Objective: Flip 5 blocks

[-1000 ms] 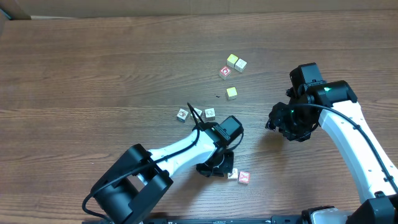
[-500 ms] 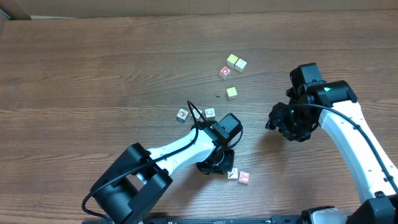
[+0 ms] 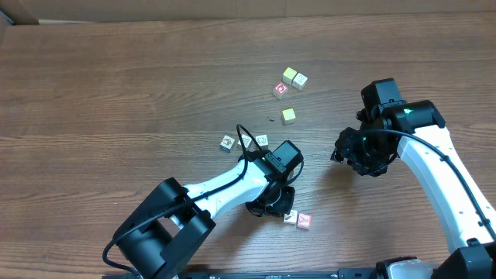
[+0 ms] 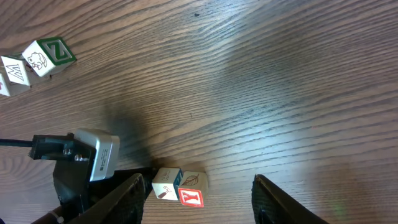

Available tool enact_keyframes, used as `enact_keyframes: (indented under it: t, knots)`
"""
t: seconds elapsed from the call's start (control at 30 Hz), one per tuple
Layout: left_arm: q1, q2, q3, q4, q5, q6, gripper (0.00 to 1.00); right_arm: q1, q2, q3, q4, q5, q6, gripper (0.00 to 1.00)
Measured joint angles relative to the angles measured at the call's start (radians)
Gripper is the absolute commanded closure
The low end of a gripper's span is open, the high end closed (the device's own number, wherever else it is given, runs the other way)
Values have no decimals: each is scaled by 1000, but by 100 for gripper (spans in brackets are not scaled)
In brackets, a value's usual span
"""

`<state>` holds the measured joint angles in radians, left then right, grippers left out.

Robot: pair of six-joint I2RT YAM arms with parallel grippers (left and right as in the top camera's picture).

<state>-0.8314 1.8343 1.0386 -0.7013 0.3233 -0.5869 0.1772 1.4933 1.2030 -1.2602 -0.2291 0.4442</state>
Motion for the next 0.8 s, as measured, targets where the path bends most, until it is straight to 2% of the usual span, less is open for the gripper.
enact_keyframes:
  t: [0.33, 0.73, 0.77, 0.8]
  knots:
    - [-24, 1, 0, 4, 24, 16, 96, 0, 0, 0, 0, 0, 0, 43]
    - [-31, 1, 0, -5, -3, -72, 96, 0, 0, 0, -6, 0, -1, 43]
    - [-23, 1, 0, -8, -14, -72, 92, 0, 0, 0, -6, 0, 0, 43]
    - [-13, 1, 3, -19, -26, -71, 83, 0, 0, 0, -6, 0, 0, 42]
